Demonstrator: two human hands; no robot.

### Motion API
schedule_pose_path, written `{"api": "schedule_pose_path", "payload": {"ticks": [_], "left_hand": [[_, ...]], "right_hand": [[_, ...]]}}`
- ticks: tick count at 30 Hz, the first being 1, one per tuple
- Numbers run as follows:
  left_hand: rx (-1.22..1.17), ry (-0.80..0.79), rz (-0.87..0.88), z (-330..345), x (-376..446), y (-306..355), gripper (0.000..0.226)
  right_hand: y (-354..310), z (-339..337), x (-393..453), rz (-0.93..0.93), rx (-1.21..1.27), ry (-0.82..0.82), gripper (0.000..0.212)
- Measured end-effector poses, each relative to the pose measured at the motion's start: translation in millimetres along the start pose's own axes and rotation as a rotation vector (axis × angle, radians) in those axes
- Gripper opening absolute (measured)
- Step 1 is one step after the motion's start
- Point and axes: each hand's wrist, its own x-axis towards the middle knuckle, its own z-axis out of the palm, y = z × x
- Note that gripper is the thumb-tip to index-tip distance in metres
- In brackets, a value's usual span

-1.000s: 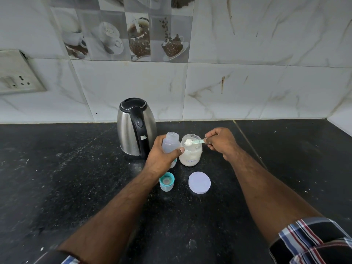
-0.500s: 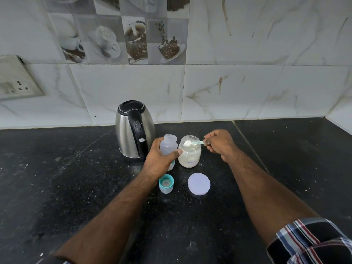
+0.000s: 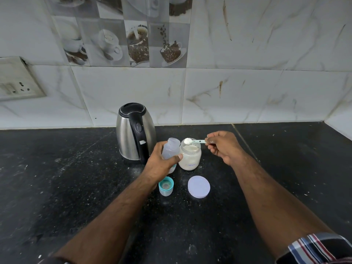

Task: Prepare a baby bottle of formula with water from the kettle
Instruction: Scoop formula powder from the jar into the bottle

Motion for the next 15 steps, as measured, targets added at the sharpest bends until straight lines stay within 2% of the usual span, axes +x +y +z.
{"api": "schedule_pose_path", "payload": {"ticks": [6,15], "left_hand": [[-0.067,-0.010,0.010,-2.9,-1.1,-4.1,0.058],[-0.151,-0.055,-0.005,-1.4,-7.1,3.4,0.059]], "right_hand": [[-32.7,-6.7,-24.4,-0.077,0.160,-0.115,0.014],[-50.4,-0.3,-47.2,-0.215,-0.065,-0.120,0.018]]}}
